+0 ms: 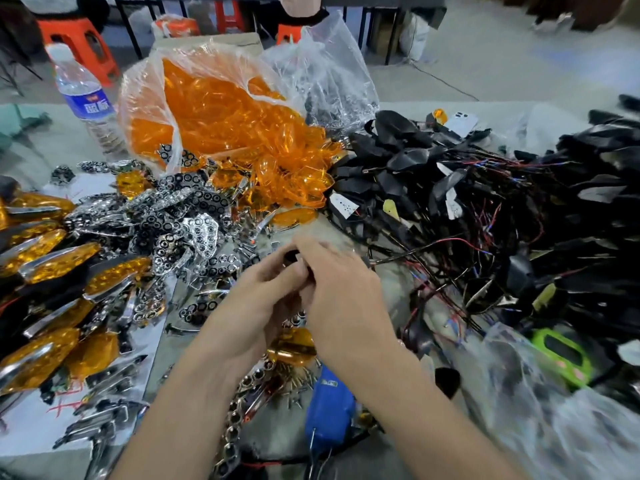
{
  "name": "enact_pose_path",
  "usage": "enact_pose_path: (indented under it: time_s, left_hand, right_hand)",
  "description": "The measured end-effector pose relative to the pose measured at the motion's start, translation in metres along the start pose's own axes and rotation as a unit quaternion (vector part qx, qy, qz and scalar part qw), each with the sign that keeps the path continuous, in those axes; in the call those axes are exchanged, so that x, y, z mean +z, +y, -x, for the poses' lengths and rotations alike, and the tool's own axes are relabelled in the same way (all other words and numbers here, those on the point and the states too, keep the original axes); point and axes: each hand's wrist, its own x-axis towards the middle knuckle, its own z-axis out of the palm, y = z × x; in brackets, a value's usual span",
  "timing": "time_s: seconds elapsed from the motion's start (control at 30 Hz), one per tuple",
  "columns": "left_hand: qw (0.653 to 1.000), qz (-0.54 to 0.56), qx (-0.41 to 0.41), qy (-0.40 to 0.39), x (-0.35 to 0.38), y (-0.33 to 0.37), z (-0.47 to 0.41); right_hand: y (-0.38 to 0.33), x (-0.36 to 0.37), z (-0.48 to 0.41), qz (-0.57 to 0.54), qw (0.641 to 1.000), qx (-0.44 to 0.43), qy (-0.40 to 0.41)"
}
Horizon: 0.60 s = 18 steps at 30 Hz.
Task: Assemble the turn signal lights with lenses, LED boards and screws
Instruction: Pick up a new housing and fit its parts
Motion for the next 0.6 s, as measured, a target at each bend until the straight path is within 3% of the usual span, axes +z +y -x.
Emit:
enact_pose_path:
  time_s: [0.13,0.33,0.47,0.53,0.6]
  left_hand:
    - [1.000,0.003,0.002,0.004,-0.025,0.002,0.003]
    - [0.999,-0.032,0.024,0.037,-0.029,0.008,0.019]
    - [0.987,-0.009,0.054,0.148,-0.027,0.014,0.016]
    - [0.984,0.001,0.050,0.168,-0.029,0.015,0.016]
    - [0.982,-0.015,0.048,0.181,-0.033,0.014,0.018]
  right_hand:
    - [-0.014,0.013,0.011,-0.014,0.999,-0.036,-0.010]
    - [-0.026,0.015,-0.001,-0.142,0.978,0.026,-0.153]
    - [-0.035,0.016,-0.010,-0.181,0.970,0.026,-0.160]
    - [-0.030,0.010,-0.015,-0.147,0.980,0.027,-0.131]
    - [-0.019,0.003,-0.021,-0.002,0.994,0.018,-0.103]
